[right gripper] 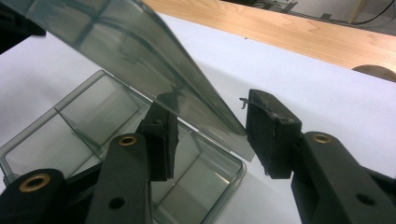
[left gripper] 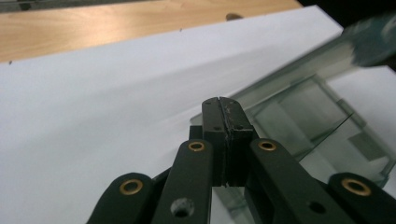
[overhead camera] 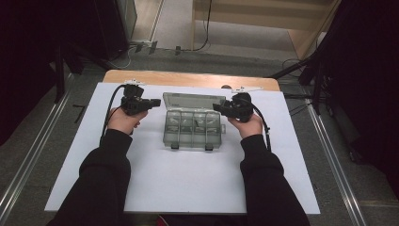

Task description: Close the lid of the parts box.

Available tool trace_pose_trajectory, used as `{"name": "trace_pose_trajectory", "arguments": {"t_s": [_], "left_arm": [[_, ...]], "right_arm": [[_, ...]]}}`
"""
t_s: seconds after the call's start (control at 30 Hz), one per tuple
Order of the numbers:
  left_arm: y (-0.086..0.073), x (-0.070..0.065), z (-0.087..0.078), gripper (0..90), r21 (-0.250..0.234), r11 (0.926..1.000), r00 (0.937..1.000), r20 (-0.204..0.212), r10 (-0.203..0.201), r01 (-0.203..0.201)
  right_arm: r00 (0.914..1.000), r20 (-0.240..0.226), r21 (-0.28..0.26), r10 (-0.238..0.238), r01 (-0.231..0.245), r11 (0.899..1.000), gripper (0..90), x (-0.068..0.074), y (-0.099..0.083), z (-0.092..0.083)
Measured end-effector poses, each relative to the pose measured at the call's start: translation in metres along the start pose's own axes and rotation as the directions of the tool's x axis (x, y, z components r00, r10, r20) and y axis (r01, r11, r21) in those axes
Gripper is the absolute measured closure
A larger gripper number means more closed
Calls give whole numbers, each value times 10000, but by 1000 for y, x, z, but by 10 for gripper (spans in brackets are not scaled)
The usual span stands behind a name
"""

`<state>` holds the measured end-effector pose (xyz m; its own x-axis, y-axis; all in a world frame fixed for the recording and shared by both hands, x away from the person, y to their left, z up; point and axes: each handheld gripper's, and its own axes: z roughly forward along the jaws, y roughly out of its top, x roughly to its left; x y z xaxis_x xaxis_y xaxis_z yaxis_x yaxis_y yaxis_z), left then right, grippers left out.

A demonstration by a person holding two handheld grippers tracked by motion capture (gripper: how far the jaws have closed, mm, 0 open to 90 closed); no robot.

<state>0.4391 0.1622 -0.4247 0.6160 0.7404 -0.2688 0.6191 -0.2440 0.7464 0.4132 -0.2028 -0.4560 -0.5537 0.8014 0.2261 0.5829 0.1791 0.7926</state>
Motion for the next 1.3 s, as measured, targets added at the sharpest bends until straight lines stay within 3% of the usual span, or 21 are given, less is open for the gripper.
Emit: {"name": "trace_pose_trajectory", "arguments": {"t_s": [0.37,0.53,0.67,0.9,1.07,1.23,1.3], "left_arm": [[22,-3,1,892,27,9991,9990,94,432,-433],[29,-2,5,891,32,9998,9985,502,199,-201],[29,-4,9,890,194,9994,9985,467,294,-303],[29,-6,10,889,213,9992,9986,419,334,-343],[32,-5,9,889,215,9993,9987,415,311,-321],[34,-7,11,889,296,9986,9981,432,429,-442],[34,-8,12,889,285,9984,9979,442,470,-483]], "right_arm": [[9999,84,-57,-58,58,10000,551,2,-2,-1],[9999,123,-70,-101,102,9999,548,2,-2,0],[9999,111,-71,-46,47,10000,542,2,-2,0],[10000,23,-201,28,-27,9998,477,0,-2,0],[9992,-250,-56,319,-320,9995,358,-1,-2,-5],[9986,-371,125,372,-367,9992,377,-3,-5,-17],[9980,-475,201,412,-403,9990,437,-6,-6,-22]]}}
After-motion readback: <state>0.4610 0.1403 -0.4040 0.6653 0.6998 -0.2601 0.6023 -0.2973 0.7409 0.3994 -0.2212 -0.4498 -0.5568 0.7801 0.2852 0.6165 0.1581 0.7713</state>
